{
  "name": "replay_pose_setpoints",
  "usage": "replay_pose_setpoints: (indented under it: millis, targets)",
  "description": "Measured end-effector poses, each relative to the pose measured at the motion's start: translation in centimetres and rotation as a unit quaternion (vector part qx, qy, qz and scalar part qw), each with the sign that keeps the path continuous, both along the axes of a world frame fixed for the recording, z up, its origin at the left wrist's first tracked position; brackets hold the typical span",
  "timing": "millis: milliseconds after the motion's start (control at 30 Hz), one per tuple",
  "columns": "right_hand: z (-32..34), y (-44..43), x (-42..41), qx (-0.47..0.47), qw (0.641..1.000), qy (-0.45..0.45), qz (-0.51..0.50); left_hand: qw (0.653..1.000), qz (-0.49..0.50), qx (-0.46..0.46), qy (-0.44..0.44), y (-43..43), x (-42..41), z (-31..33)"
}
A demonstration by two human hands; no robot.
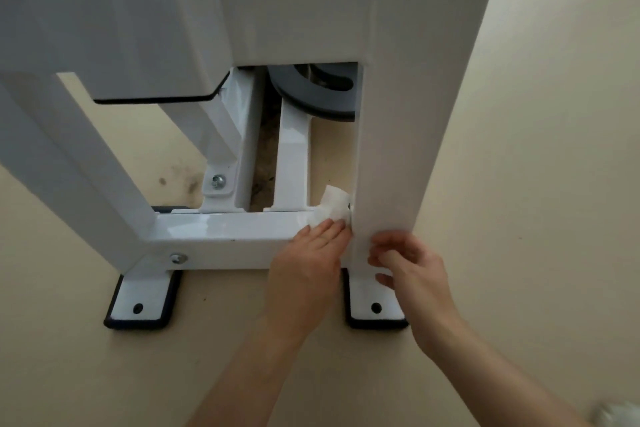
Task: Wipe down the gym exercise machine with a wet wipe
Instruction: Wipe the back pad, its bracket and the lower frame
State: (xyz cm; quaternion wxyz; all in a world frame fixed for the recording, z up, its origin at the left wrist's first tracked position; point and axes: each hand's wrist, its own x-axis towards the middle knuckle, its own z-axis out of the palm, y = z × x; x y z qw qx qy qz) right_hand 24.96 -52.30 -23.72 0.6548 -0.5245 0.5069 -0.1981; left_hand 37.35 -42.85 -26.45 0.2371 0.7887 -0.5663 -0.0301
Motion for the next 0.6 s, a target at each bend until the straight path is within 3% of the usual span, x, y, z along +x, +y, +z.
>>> replay_pose_setpoints:
  millis: [67,233,333,433,600]
  targets:
    - [0.8,-0.7,0.2,0.079,0.997,-0.009,0.0,0.999,-0.018,-0.034,0.01,0.3,0.1,0.0]
    - [2.0,-1.3,0.3,0.102,0.993,0.022,0.046,0.98,-0.163,-0.114,0.021,0.9,-3.5,1.9]
    - [2.7,-1.6,-0.9,0.13,0.989,-0.02,0.068,0.97,-0.188,-0.155,-0.009,1.0,-4.5,2.5]
    - [3.5,-2.2,-2.2,0.077,0.994,-0.063,0.037,0.974,-0.151,-0.161,-0.057,1.6,-3.1,2.4]
    - [3.8,-3.4,-1.2,-0.081,0.995,-0.059,-0.022,0.985,-0.055,-0.104,-0.123,-0.4,-0.2,3.0]
